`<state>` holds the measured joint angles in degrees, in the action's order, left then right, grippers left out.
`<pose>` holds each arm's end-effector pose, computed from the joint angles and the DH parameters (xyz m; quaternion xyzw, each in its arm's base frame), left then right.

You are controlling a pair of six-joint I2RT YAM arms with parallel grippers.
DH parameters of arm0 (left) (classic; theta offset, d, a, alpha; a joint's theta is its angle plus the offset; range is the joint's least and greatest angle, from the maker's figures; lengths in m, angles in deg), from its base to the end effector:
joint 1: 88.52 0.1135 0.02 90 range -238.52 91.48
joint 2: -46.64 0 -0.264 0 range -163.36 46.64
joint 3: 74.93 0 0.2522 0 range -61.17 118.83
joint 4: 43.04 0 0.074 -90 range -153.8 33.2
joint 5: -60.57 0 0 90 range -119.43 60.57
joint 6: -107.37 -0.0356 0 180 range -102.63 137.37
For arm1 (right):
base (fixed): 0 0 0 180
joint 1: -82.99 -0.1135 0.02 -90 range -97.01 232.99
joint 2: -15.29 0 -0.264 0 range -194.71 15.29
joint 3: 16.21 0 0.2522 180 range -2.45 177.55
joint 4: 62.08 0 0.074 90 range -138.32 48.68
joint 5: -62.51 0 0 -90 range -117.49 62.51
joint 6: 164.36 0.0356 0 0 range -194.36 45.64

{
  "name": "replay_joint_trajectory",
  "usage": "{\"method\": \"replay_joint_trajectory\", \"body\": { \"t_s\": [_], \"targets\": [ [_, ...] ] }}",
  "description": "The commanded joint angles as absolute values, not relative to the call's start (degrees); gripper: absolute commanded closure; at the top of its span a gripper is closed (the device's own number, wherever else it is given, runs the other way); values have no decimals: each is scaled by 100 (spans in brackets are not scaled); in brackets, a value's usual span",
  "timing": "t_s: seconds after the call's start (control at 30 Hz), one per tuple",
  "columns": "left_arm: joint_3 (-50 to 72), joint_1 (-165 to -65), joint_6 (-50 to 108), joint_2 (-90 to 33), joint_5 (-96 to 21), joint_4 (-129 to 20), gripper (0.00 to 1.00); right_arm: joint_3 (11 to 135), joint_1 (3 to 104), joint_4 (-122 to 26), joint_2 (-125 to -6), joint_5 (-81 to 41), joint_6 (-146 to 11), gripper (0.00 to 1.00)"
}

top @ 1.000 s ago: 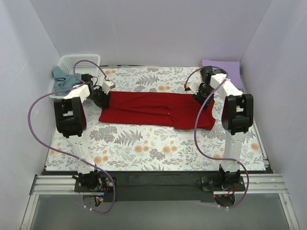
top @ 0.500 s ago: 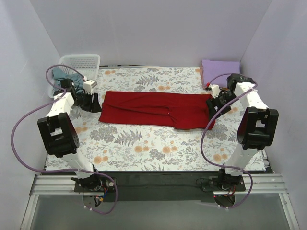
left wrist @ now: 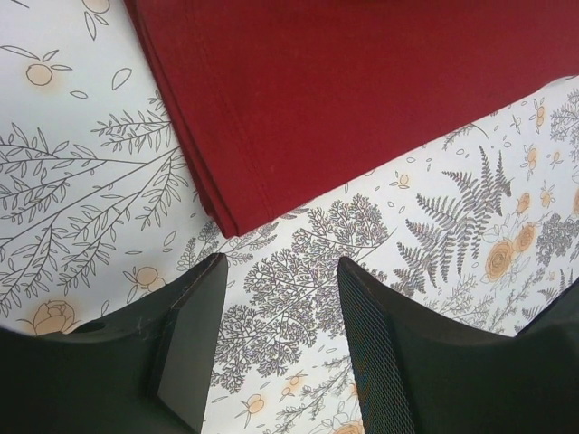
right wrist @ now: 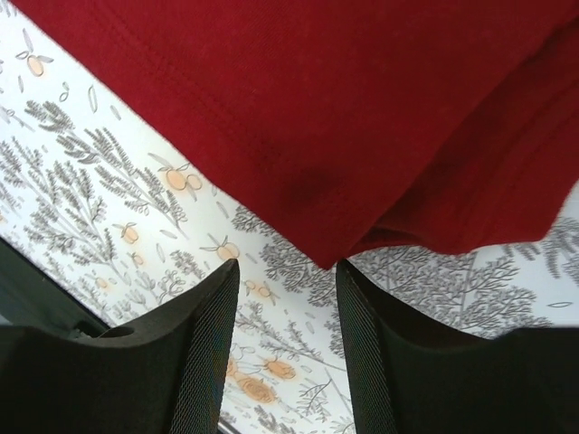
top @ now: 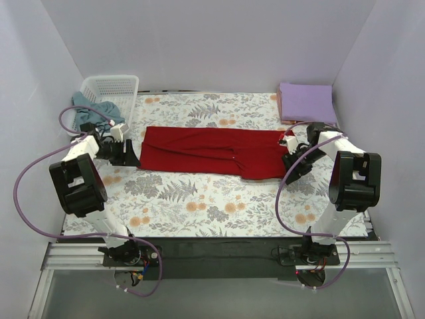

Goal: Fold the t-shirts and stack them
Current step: Fold the tshirt

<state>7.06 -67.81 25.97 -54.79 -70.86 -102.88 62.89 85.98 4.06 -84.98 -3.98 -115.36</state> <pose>0.3159 0.0943 0.1894 -0.2036 0.9093 -0.3410 0.1240 0.3076 -0.0018 0.1757 -0.3233 0.9238 0.1802 0.0976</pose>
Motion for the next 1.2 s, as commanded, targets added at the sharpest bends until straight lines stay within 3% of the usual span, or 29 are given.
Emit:
{"method": "replay_joint_trajectory", "body": {
  "t_s": [0.0,0.27,0.37,0.47,0.5,0.6,0.9,1.17],
  "targets": [
    [703,-6786,2651,-5382,-7189,-10075,49,6320,8616,-59,-8314,-385,-11523,47],
    [782,-6795,2695,-5496,-7057,-9978,49,6400,8616,-138,-8411,-569,-11541,52],
    [774,-6795,2721,-5567,-7091,-9978,48,6408,8598,-121,-8429,-543,-11550,59],
    [747,-6786,2730,-5593,-7135,-9943,48,6417,8598,-103,-8446,-499,-11550,71],
    [730,-6786,2730,-5602,-7153,-9908,48,6426,8589,-94,-8446,-499,-11567,81],
    [738,-6786,2783,-5646,-7145,-9828,48,6531,8589,-24,-8490,-508,-11585,99],
    [853,-6795,2897,-6032,-7206,-9784,47,6795,8589,266,-8561,-569,-11664,99],
    [1063,-6813,3196,-6217,-7618,-9810,56,6900,8589,415,-8640,-692,-11734,99]
  ]
}}
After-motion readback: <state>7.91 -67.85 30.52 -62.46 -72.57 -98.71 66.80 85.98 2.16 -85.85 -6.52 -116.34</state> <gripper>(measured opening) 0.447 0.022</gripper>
